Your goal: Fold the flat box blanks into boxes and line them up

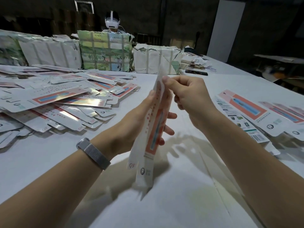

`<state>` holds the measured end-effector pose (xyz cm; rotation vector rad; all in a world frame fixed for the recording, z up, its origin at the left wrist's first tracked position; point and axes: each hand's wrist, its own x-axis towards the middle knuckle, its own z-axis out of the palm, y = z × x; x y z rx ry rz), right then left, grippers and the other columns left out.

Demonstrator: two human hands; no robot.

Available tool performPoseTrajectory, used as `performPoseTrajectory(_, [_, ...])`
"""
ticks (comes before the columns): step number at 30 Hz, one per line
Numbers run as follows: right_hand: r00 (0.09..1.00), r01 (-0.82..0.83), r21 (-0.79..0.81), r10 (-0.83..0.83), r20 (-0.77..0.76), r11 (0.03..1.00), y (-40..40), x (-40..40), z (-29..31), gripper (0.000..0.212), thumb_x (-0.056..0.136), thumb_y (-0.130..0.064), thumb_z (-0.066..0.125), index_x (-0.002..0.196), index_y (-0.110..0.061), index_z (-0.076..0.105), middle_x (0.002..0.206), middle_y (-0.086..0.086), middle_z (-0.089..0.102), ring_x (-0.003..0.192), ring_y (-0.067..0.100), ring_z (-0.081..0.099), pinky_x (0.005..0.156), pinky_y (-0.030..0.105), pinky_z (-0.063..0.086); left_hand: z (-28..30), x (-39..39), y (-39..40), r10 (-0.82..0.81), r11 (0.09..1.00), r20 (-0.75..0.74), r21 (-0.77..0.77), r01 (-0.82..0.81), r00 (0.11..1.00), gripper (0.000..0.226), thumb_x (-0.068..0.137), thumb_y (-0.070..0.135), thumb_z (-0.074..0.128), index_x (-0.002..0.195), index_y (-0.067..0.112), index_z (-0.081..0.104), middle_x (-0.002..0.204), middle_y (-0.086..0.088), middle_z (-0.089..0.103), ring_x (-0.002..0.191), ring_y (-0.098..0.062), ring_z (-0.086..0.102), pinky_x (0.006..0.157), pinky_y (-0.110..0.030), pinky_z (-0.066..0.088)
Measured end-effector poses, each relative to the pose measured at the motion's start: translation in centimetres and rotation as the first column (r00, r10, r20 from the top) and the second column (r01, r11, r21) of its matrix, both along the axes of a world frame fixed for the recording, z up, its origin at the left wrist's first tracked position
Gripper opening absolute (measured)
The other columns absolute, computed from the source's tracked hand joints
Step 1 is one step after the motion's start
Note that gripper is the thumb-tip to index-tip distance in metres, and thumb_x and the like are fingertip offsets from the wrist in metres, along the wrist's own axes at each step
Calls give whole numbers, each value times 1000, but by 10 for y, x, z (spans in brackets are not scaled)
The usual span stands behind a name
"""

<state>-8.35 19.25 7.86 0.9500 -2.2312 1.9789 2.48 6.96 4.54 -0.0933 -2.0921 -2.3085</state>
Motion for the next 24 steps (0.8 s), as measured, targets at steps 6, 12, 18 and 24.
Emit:
performPoseTrajectory(6, [995, -67, 156, 55, 77, 985, 12, -6, 13, 49, 89, -41, 70, 89, 8, 66, 46, -10, 33, 44, 9, 26, 48, 25, 23, 0, 3, -2, -70, 996, 33, -44, 71, 997, 62, 99, 66, 27, 134, 26, 59, 117, -16, 70, 86, -31, 68, 69, -44, 59])
performPoseTrajectory(12, [973, -203, 87, 191, 129, 975, 24, -9, 18, 32, 88, -31, 72, 94, 0, 74, 48, -7, 29, 46, 9, 24, 47, 22, 22, 2, 2, -3, -77, 995, 25, -63, 79, 997, 67, 89, 66, 35, 137, 24, 55, 115, -19, 67, 82, -30, 64, 68, -45, 56])
performPoseTrajectory(18, [967, -249, 148, 236, 100, 957, 24, -9, 20, 30, 93, -28, 67, 90, 1, 71, 47, -8, 30, 45, 9, 23, 45, 21, 20, 2, 3, -3, -60, 997, 18, -51, 61, 998, 64, 90, 64, 36, 131, 22, 60, 111, -19, 68, 79, -30, 62, 67, -45, 56])
performPoseTrajectory(24, [965, -214, 256, 245, -92, 943, 30, -10, 21, 22, 96, -17, 63, 105, 1, 73, 45, -20, 53, 44, -7, 51, 44, 6, 36, 2, 3, -4, -51, 998, 60, -26, 53, 997, 62, 100, 66, 32, 134, 20, 57, 106, -16, 65, 78, -27, 60, 66, -43, 55])
